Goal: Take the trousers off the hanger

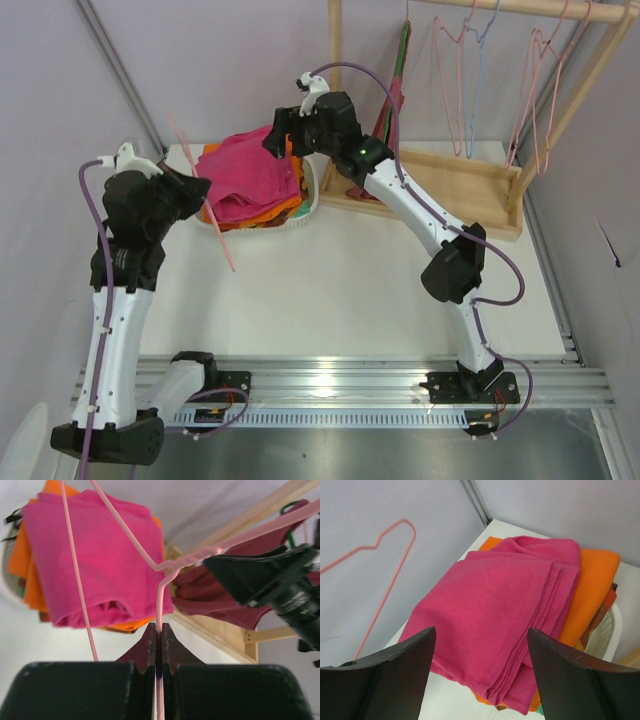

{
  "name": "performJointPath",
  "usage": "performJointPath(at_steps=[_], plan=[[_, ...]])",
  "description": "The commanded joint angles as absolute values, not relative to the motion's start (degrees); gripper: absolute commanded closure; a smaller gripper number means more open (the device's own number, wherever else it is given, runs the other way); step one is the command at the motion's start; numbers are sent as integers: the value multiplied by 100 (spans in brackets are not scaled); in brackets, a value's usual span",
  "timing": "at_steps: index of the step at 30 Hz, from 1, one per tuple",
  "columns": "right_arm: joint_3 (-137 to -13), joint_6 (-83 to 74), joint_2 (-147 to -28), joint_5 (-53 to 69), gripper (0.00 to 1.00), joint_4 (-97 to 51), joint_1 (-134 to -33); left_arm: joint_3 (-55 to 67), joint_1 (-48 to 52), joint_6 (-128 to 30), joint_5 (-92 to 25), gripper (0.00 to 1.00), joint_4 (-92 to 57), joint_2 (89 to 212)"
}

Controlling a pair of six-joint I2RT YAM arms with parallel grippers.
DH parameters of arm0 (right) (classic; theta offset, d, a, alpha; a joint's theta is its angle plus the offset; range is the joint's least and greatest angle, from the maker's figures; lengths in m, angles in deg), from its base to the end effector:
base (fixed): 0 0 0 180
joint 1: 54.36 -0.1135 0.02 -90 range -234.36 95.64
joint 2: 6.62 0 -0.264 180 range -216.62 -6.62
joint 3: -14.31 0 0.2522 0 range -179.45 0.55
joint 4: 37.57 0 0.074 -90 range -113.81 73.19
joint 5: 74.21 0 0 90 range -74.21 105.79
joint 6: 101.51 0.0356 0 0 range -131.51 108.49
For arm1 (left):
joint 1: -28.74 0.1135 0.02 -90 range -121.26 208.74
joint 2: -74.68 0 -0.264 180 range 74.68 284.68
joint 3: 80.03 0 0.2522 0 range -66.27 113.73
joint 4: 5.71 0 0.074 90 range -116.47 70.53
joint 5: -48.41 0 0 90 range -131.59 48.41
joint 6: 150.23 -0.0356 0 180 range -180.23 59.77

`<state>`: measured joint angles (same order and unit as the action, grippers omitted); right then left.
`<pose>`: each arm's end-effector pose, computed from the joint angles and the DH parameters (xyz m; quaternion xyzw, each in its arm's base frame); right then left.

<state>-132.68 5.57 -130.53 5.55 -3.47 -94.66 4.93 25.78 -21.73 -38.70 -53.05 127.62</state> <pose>0.3821 0.3323 0.4106 -0.2103 0.7415 0.3645 0.5226 0.1801 -0.0111 0.4289 -0.2280 0.7615 -0.2334 0.5600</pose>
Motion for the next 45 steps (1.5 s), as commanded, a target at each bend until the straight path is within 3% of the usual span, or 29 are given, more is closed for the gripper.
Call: performJointPath(at_steps=[1,6,14,24,31,40,45], plan=[[-13401,896,-13195,797,20,-500,-9435,826,2777,-2446,-2710,100,-4287,13066],[-13348,941,-13344,674,22,-500,-9365,721,2856,-2385,-2709,100,-3732,13417],[-13251,923,-13441,683,23,-500,-9365,-445,3129,-2350,-3130,100,-3345,13813],[-13489,853,-13696,665,33,-227,-9409,-1757,3120,-2182,-3034,100,-2843,13550],[-13690,528,-13783,876,32,71,-9628,-1460,3120,-2358,-3095,100,-3001,13549],[-13770,518,-13722,885,43,414,-9699,-712,3208,-2692,-3395,100,-3757,13339],[-13779,650,-13740,1227,42,791,-9743,-799,3217,-2692,-3368,100,-3793,13224]])
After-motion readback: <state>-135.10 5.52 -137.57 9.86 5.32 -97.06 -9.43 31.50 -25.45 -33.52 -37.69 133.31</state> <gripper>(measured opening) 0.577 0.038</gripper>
